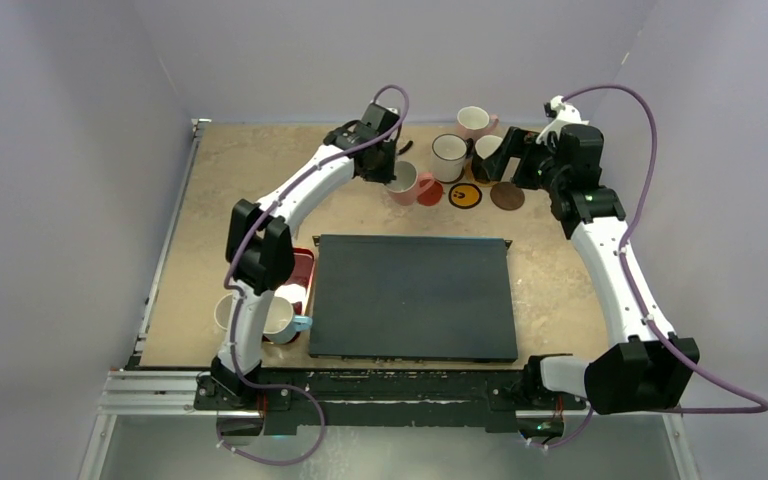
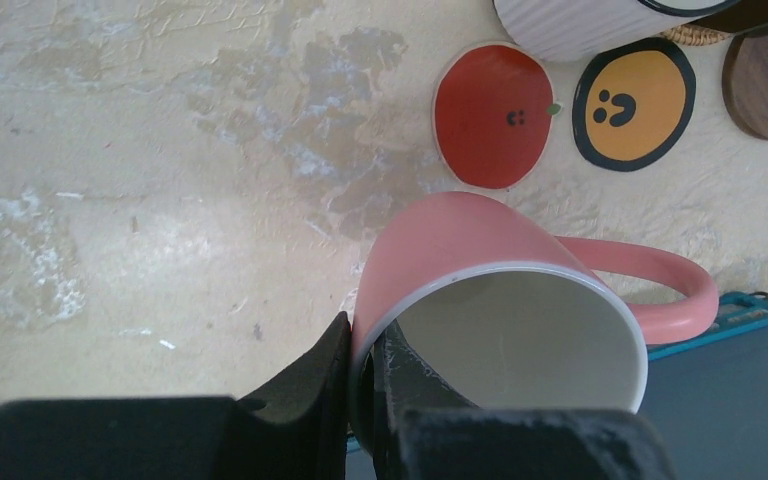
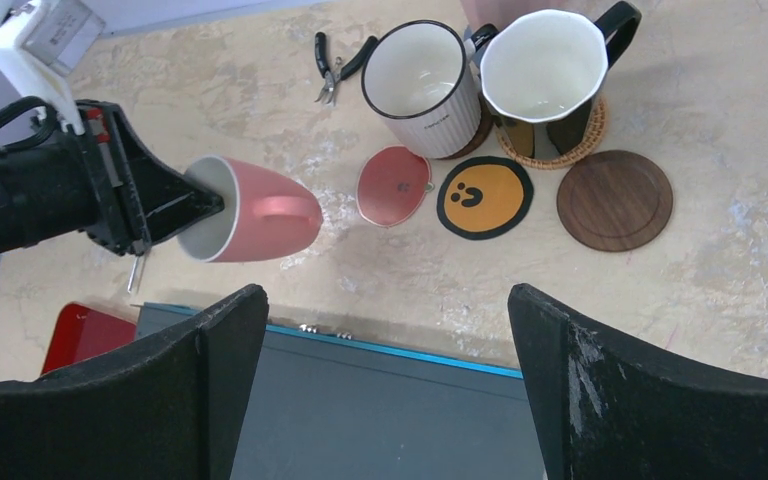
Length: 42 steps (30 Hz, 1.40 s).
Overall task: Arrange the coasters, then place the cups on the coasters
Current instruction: Place the cup on the coaster.
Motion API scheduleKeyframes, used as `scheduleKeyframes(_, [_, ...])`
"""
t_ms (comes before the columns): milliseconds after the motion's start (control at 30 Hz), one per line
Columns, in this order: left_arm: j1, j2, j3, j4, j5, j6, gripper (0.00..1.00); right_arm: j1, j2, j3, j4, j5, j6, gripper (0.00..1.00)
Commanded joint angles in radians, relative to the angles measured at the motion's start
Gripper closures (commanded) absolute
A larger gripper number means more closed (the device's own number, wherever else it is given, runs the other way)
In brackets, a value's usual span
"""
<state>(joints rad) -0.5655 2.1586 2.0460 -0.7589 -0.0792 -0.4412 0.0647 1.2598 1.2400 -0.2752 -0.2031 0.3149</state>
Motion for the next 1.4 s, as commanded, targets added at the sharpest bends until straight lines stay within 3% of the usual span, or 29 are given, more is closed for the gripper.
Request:
scheduleKeyframes(0, [-0.016, 0.03, 0.13, 0.031, 0.028, -0.003, 1.0, 0.002, -0.024, 0.039, 0.007, 0.028, 0.001, 0.07])
scheduleKeyframes(433, [-0.045, 0.203, 0.28, 0.088, 0.071, -0.02, 1.0, 0.002, 0.006, 0.082, -0.011, 0.044, -0.002, 0.07])
scheduleKeyframes(1367, [-0.043, 0.262, 0.33, 0.204, 0.043, 0.038, 1.0, 0.003, 0.004, 0.072, -0.01, 0.044, 0.008, 0.07])
